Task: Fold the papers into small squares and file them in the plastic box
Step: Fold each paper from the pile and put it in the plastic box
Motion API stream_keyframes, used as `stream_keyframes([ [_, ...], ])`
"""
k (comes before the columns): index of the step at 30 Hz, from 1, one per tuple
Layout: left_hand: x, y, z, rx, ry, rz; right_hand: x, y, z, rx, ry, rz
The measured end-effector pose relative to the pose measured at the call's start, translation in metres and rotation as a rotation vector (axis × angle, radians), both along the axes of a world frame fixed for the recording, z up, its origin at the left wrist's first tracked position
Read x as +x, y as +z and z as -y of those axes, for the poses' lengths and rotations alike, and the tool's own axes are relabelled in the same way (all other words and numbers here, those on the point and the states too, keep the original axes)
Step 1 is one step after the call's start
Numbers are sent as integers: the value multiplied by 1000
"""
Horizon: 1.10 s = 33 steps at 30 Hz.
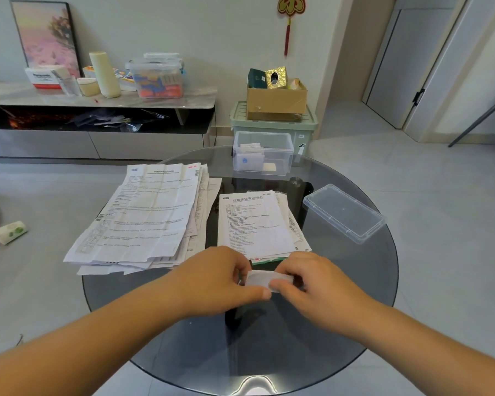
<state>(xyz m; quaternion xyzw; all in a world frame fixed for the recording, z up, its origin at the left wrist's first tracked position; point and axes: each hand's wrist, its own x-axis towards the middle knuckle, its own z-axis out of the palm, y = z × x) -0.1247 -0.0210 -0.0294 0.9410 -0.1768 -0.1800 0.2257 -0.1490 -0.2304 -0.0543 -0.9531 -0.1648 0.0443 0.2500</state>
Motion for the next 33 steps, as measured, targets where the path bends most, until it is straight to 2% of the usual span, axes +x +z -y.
stream_keyframes([
  [3, 4, -3, 6, 71, 25, 108, 5, 1, -3, 61, -105, -44],
  [5, 7, -5, 9, 96, 52, 118, 7, 3, -7, 18, -128, -49],
  [9, 13, -8, 9, 50, 95, 77, 11, 11, -3, 6, -163, -120],
  [13, 13, -5, 8, 8, 52, 33, 13, 17, 0, -11, -134, -221],
  [23, 11, -1, 12, -6, -48, -28, 15, 16, 0, -22, -85, -250],
  [33, 12, 2, 9, -64, -134, 30, 12, 11, 1, 246, -26, -232],
])
